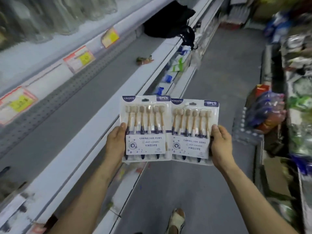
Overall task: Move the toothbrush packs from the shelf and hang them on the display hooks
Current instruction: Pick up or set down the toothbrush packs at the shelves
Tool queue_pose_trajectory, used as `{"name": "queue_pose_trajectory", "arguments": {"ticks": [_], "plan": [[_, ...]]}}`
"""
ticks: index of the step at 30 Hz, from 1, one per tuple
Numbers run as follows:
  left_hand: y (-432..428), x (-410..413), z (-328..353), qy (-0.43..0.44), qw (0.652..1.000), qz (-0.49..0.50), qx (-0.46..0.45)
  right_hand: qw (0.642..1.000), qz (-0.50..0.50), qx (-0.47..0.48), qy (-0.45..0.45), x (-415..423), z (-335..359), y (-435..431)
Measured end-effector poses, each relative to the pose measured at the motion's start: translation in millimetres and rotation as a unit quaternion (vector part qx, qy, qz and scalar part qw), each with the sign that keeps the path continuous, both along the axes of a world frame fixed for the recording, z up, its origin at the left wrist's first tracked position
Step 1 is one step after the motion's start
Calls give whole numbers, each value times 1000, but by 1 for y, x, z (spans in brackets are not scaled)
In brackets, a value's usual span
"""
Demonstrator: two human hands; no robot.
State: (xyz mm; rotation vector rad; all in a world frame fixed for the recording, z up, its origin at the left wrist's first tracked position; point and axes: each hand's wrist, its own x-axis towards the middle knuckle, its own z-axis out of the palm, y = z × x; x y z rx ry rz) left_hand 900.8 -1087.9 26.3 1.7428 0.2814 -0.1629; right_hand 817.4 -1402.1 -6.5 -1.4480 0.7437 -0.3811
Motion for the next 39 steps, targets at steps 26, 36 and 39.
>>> {"name": "queue_pose_trajectory", "arguments": {"ticks": [26, 36, 39], "plan": [[-481, 421, 23, -10, 957, -264, -120, 967, -242, -78, 19, 258, 58, -407], [-696, 558, 42, -27, 931, -351, -92, 944, -328, -45, -7, 368, 56, -584], [-755, 595, 46, -26, 935, -342, -85, 942, -331, -43, -13, 409, 57, -644]]}}
